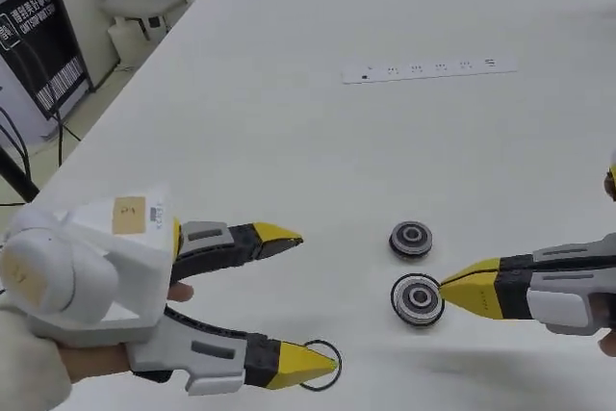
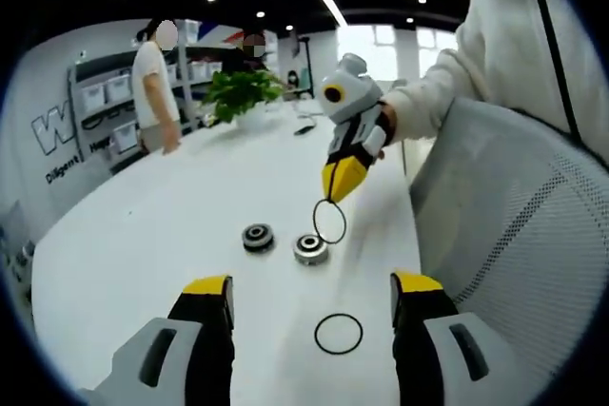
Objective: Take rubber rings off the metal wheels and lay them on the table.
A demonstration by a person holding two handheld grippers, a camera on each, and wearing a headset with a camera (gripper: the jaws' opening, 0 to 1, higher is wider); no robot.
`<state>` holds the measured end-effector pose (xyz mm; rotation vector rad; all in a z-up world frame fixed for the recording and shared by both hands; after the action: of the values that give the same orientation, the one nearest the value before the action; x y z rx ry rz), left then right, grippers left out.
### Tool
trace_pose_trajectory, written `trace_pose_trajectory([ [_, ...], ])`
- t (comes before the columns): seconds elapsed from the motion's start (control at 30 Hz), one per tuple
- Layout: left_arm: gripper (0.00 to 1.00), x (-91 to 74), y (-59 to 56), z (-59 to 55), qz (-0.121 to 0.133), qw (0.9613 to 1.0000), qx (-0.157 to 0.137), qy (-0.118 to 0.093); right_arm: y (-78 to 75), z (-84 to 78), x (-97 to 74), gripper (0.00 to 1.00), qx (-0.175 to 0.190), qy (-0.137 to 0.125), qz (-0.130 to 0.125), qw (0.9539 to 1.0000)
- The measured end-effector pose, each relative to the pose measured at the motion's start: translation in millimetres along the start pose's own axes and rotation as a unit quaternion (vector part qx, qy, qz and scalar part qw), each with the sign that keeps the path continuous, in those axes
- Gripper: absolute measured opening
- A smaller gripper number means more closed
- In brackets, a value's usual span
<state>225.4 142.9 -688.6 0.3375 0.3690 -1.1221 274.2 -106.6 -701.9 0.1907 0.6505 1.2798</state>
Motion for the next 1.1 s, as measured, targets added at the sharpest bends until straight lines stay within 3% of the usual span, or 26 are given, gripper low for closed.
trace_pose_trajectory([
  [0.23, 0.69, -11.5, -8.2, -14.0, 0.019, 0.9993, -0.031, 0.006, 3.3, 5.2, 2.2, 0.0, 0.0, -0.001, 0.003, 1.0],
  [0.57, 0.75, -23.9, -15.4, -31.3, 0.038, 0.9979, -0.044, 0.027, 14.7, 15.2, 14.9, 0.0, 0.0, -0.001, 0.024, 0.9997],
  [0.73, 0.77, -28.5, -13.6, -42.9, 0.053, 0.9964, -0.06, 0.031, 18.0, 14.7, 28.1, 0.0, -0.001, 0.01, 0.037, 0.9993],
  [1.1, 0.79, -30.9, -13.6, -55.5, 0.067, 0.994, -0.081, 0.03, 29.8, 8.6, 50.0, 0.0, -0.012, 0.047, 0.068, 0.9965],
])
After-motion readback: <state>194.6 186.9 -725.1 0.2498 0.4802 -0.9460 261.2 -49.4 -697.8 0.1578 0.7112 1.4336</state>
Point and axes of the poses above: the centre of the closed fingertips' face, and the gripper's own axes: x roughly forward along the fingers, y roughly to its left, z roughly out of its top, the point moved 10 cm from there along -x, roughly backward along the fingers, and after that the axes turned 2 degrees about -y, right-handed, at the moved point
